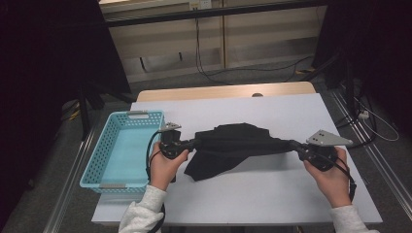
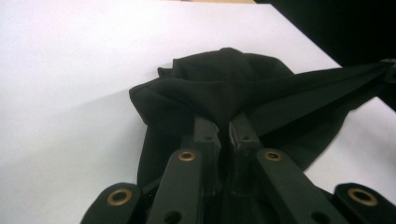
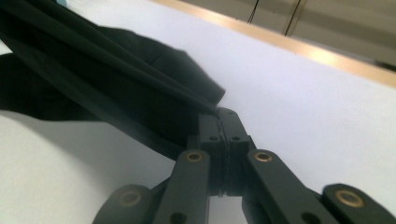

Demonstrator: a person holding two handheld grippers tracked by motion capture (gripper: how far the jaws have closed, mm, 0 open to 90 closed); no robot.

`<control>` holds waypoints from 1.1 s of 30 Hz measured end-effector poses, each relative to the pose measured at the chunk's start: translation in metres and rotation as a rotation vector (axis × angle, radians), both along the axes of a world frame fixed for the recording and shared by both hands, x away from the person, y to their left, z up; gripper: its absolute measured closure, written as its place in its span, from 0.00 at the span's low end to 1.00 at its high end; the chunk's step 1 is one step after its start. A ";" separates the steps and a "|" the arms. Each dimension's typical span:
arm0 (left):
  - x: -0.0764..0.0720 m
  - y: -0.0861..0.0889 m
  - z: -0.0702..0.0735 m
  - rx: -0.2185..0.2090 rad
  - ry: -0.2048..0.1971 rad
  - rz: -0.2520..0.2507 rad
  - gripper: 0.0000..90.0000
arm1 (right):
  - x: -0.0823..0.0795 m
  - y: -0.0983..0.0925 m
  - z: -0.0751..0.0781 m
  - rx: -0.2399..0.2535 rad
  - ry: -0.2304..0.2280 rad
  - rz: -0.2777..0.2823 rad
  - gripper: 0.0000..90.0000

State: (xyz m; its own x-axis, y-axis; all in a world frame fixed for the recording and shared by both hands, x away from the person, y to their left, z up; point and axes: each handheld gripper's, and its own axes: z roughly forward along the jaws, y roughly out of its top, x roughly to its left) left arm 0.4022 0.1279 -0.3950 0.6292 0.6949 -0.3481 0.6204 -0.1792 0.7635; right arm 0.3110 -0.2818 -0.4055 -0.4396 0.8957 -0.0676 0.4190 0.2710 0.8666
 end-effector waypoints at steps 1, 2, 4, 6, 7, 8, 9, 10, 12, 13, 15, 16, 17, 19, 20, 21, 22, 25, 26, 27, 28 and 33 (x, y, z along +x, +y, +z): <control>0.000 0.000 -0.001 0.003 -0.005 -0.001 0.94 | -0.001 0.000 -0.004 -0.001 0.007 -0.005 1.00; -0.001 -0.001 -0.001 0.005 -0.005 -0.002 0.94 | -0.002 0.000 -0.005 0.002 0.005 -0.010 1.00; -0.001 -0.001 0.000 0.007 -0.007 -0.003 0.94 | -0.003 0.000 -0.005 0.005 0.001 -0.014 1.00; -0.001 -0.001 0.001 0.005 -0.006 -0.003 0.94 | -0.003 0.000 -0.005 0.008 -0.002 -0.013 1.00; -0.001 0.000 0.003 0.001 -0.007 -0.001 0.94 | -0.003 -0.001 -0.002 0.012 -0.017 -0.020 1.00; -0.001 0.000 0.003 -0.009 -0.004 0.002 0.94 | -0.003 -0.001 -0.002 0.016 -0.022 -0.020 1.00; -0.001 0.000 0.003 -0.009 -0.004 0.002 0.94 | -0.003 -0.001 0.000 0.017 -0.026 -0.021 1.00; -0.001 0.001 0.003 -0.011 -0.003 0.002 0.94 | -0.003 -0.001 0.000 0.017 -0.026 -0.021 1.00; 0.000 0.002 0.003 -0.012 0.001 0.002 0.94 | -0.003 -0.001 0.001 0.027 -0.033 -0.022 1.00; -0.001 0.002 0.002 -0.002 0.006 -0.002 0.94 | -0.002 0.000 0.001 0.029 -0.032 -0.019 1.00; -0.001 0.003 0.002 0.008 0.003 -0.009 0.94 | -0.002 0.001 0.001 0.027 -0.031 -0.017 1.00; -0.001 0.003 0.001 0.008 0.003 -0.012 0.94 | 0.000 0.002 0.002 0.023 -0.032 -0.015 1.00; -0.002 0.005 -0.001 0.015 0.008 -0.022 0.94 | 0.001 0.002 0.002 0.029 -0.032 -0.015 1.00; -0.002 0.009 0.000 0.004 0.019 -0.018 0.94 | 0.004 0.004 0.002 0.030 -0.033 -0.012 1.00; -0.002 0.009 0.000 0.004 0.019 -0.018 0.94 | 0.004 0.004 0.002 0.030 -0.033 -0.012 1.00; -0.001 0.014 0.002 -0.002 0.024 -0.014 0.94 | 0.008 0.008 0.003 0.020 -0.035 -0.007 1.00; 0.000 0.015 0.003 -0.006 0.022 -0.013 0.94 | 0.010 0.009 0.004 0.017 -0.039 -0.005 1.00; 0.003 0.014 0.005 -0.015 0.027 -0.008 0.94 | 0.011 0.013 0.009 0.007 -0.053 -0.003 1.00; 0.003 0.014 0.005 -0.015 0.027 -0.008 0.94 | 0.011 0.013 0.009 0.007 -0.053 -0.003 1.00; 0.005 0.013 0.005 -0.002 0.030 -0.013 0.94 | 0.011 0.012 0.010 0.025 -0.050 0.000 1.00; 0.005 0.013 0.005 -0.002 0.030 -0.013 0.94 | 0.011 0.012 0.010 0.025 -0.050 0.000 1.00; 0.005 0.011 0.004 -0.005 0.043 -0.008 0.94 | 0.010 0.008 0.011 0.035 -0.047 -0.001 1.00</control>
